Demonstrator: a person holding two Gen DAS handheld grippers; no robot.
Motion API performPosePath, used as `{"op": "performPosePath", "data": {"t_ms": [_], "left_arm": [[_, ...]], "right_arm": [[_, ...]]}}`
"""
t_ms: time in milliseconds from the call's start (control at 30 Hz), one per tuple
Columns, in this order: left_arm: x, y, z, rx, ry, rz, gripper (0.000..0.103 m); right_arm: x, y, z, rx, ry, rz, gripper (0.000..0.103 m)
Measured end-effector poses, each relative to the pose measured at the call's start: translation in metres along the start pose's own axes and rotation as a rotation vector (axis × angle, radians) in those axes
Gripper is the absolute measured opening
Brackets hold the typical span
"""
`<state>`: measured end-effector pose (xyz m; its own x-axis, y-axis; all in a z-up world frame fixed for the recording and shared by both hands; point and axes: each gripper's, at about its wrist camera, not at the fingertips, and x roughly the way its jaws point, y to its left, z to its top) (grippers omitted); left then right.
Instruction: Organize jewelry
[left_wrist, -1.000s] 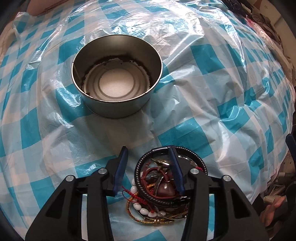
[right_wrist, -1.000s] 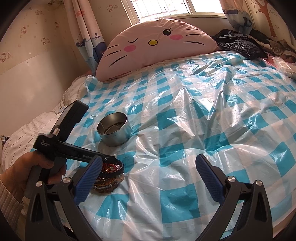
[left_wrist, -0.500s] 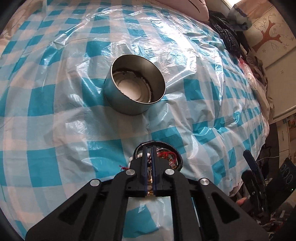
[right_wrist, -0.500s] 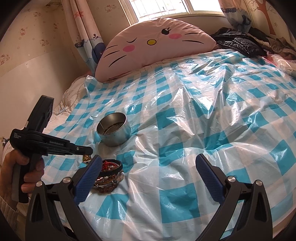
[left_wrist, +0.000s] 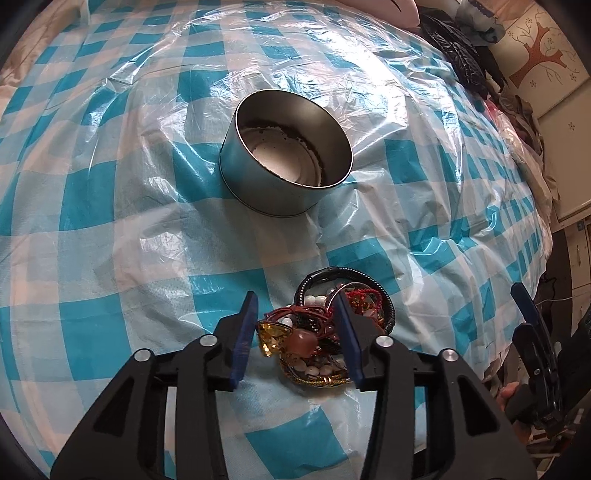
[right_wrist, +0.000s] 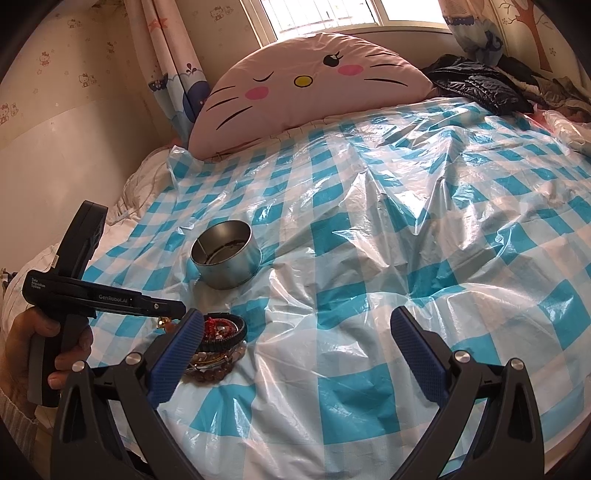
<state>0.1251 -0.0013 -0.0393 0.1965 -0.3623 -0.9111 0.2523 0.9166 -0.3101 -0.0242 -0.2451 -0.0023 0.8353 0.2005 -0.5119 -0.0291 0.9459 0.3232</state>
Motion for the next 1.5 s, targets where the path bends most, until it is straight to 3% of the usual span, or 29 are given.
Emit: {"op": "performPosePath", "data": {"t_ms": [200,300,367,400,633,867,1000,1133,1267,1300,1333,1367,1500], "left_arm": [[0.003,0.000,-0.009,0.014,0.011,0.041,0.044],[0.005,0.007,-0.011,-0.021,0.001,0.020,0.047],[0.006,0.008,-0.012,-0.030,-0.007,-0.005,0.034],[0.006,0.007,-0.012,-0.031,-0.007,-0.023,0.017],[-0.026,0.006,-0.014,-0.038,-0.105,-0.029,0.016],[-0.061,0.028,-0.017,-0.094,-0.197,-0.076,0.016],[-0.069,0.038,-0.019,-0.116,-0.221,-0.106,0.016],[-0.070,0.042,-0.020,-0.118,-0.230,-0.115,0.016],[-0.071,0.043,-0.020,-0.103,-0.234,-0.120,0.016],[-0.071,0.043,-0.019,-0.101,-0.237,-0.122,0.016],[-0.072,0.043,-0.019,-0.100,-0.239,-0.125,0.016],[-0.072,0.043,-0.019,-0.101,-0.242,-0.129,0.016],[-0.071,0.042,-0.018,-0.100,-0.250,-0.124,0.016]], "right_arm": [[0.003,0.005,-0.001,-0.021,0.012,0.007,0.097],[0.005,0.006,0.000,-0.025,0.027,0.006,0.097],[0.005,0.006,-0.001,-0.022,0.030,0.006,0.097],[0.006,0.006,-0.001,-0.021,0.033,0.010,0.097],[0.014,0.014,-0.002,-0.054,0.089,0.042,0.097],[0.054,0.050,-0.007,-0.185,0.286,0.187,0.097],[0.084,0.081,-0.013,-0.303,0.334,0.187,0.097],[0.116,0.089,-0.016,-0.282,0.436,0.227,0.097],[0.132,0.092,-0.017,-0.260,0.474,0.259,0.097],[0.134,0.092,-0.018,-0.251,0.478,0.272,0.094],[0.136,0.090,-0.016,-0.245,0.482,0.267,0.080],[0.135,0.089,-0.017,-0.240,0.478,0.266,0.075],[0.127,0.085,-0.014,-0.230,0.449,0.281,0.071]]}}
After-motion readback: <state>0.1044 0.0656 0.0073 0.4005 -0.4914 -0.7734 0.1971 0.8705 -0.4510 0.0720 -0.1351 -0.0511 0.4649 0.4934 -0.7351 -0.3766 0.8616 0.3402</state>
